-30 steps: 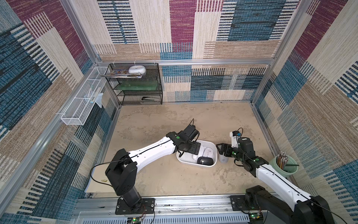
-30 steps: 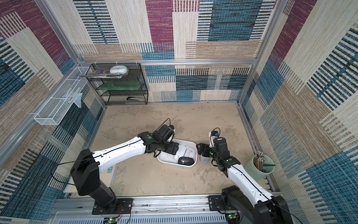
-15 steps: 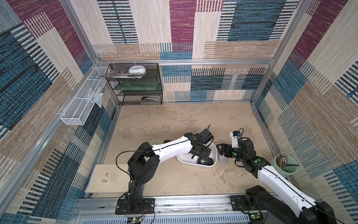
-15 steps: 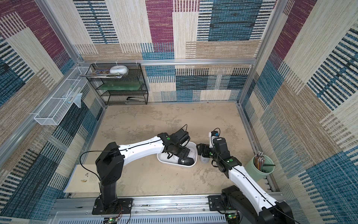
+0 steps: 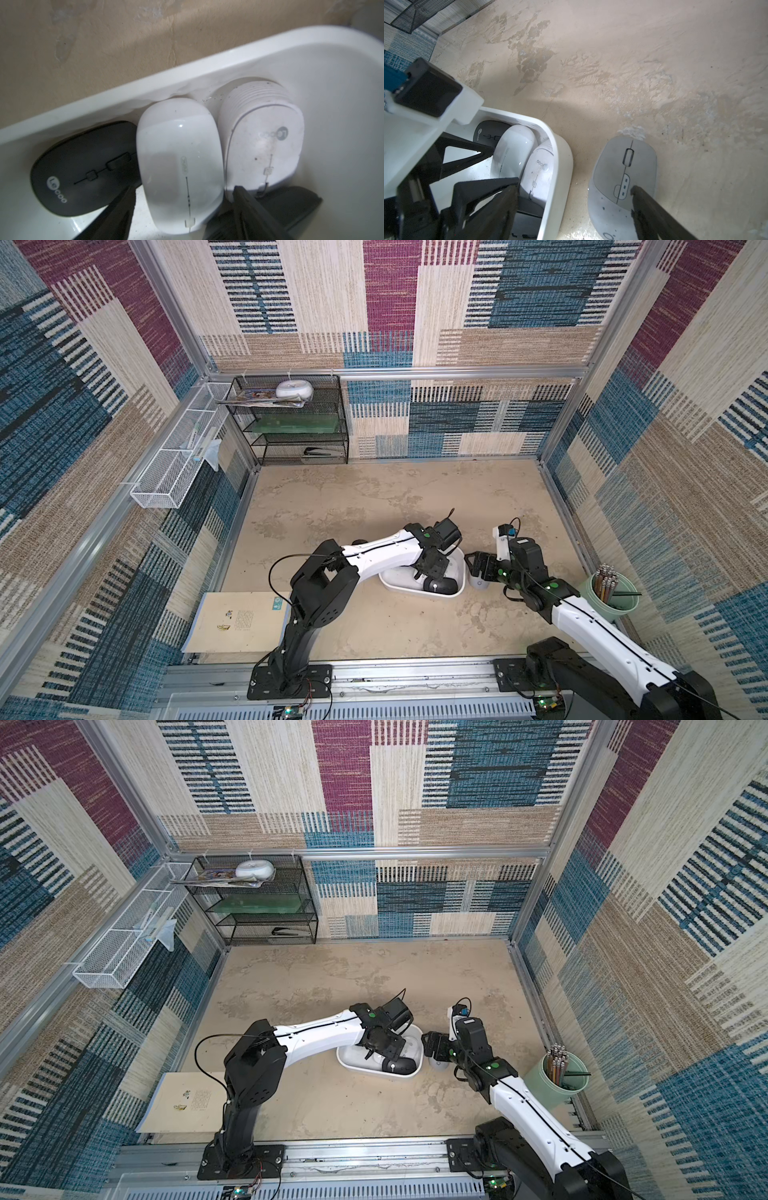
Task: Take out the mouse from the storage box
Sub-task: Pick up the mouse from the storage box.
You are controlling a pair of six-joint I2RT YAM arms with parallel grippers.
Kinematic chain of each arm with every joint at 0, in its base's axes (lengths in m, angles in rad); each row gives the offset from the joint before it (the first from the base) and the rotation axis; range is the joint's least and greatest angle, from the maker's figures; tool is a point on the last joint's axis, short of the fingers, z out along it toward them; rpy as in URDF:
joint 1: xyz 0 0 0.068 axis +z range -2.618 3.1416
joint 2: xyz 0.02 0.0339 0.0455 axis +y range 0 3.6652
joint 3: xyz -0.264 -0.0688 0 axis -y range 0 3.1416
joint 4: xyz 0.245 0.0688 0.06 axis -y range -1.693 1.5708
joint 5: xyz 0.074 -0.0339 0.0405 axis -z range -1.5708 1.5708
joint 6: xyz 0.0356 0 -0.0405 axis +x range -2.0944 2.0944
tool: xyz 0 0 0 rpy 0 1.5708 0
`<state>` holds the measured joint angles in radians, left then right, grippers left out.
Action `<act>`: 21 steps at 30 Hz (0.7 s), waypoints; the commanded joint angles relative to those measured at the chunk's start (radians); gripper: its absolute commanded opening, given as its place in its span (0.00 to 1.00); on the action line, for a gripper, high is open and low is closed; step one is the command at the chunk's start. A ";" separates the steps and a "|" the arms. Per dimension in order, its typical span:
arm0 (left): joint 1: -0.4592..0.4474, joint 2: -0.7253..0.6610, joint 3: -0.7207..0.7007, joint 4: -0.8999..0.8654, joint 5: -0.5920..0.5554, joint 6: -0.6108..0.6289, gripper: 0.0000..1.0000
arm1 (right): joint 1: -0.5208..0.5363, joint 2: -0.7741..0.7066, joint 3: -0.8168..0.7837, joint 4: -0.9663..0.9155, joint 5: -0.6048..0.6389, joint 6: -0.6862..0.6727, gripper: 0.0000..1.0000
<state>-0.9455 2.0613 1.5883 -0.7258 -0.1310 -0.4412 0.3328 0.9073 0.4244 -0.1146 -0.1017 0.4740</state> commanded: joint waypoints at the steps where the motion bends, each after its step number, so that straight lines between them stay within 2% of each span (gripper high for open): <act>1: -0.001 0.018 0.019 -0.025 -0.026 -0.007 0.76 | 0.002 -0.004 -0.014 0.041 0.003 -0.010 0.89; 7: 0.000 0.058 0.050 -0.047 -0.042 -0.016 0.70 | 0.001 -0.003 -0.022 0.045 0.014 -0.018 0.89; 21: 0.001 0.117 0.101 -0.081 -0.064 -0.020 0.69 | 0.002 -0.024 -0.036 0.055 0.011 -0.010 0.89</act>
<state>-0.9451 2.1616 1.6821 -0.7807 -0.1806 -0.4633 0.3332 0.8833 0.3920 -0.0818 -0.0898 0.4656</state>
